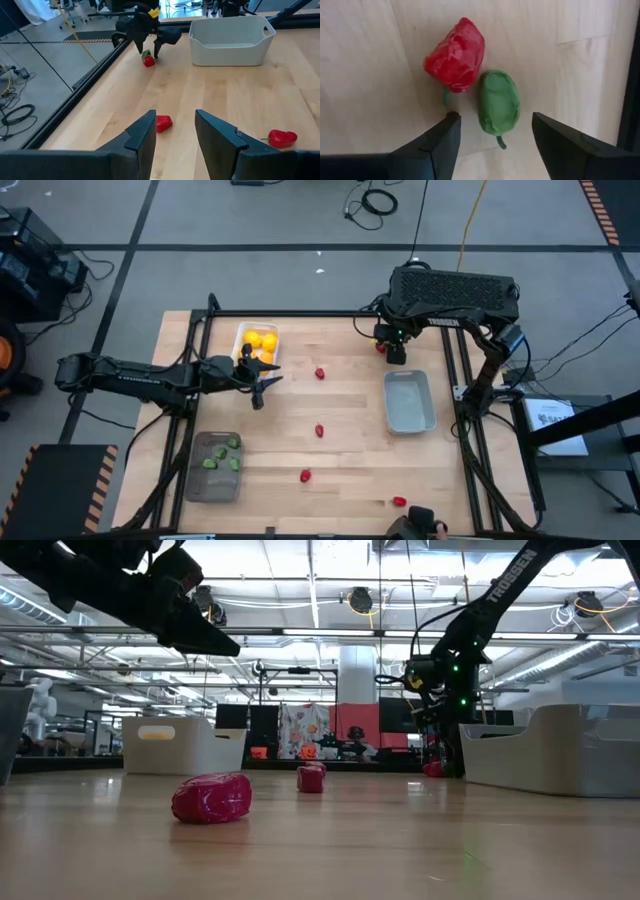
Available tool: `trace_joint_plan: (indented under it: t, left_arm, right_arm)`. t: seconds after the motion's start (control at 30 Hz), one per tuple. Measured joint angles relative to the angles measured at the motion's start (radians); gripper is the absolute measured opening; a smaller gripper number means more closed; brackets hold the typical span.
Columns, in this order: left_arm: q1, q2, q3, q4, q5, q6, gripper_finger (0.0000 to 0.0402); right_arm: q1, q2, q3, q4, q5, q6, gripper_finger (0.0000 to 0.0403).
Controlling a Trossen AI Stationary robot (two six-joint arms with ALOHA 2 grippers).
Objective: Sort produce into baskets
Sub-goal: Put the green chili pepper into the transparent black bin
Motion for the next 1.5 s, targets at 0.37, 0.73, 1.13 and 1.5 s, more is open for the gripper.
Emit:
trace_joint_plan:
  t: [0.37,0.73,1.13,1.5]
  left_arm:
    - [0.000,0.000,0.000,0.005,0.004,-0.027,0.0144]
    - [0.000,-0.001,0.000,0.007,0.010,-0.070,0.0144]
    - [-0.001,-0.177,0.040,-0.112,0.011,-0.131,0.0144]
    - [-0.001,-0.298,0.060,-0.356,0.038,-0.214,0.0144]
  right_arm:
    - [0.001,0.001,-0.002,-0.048,0.002,-0.002,0.0099]
    - [0.041,0.003,0.038,-0.053,0.013,0.013,0.0005]
    - [0.165,0.003,0.282,-0.296,0.011,0.118,0.0001]
    - [0.484,0.002,0.454,-0.094,-0.076,0.304,0.0000]
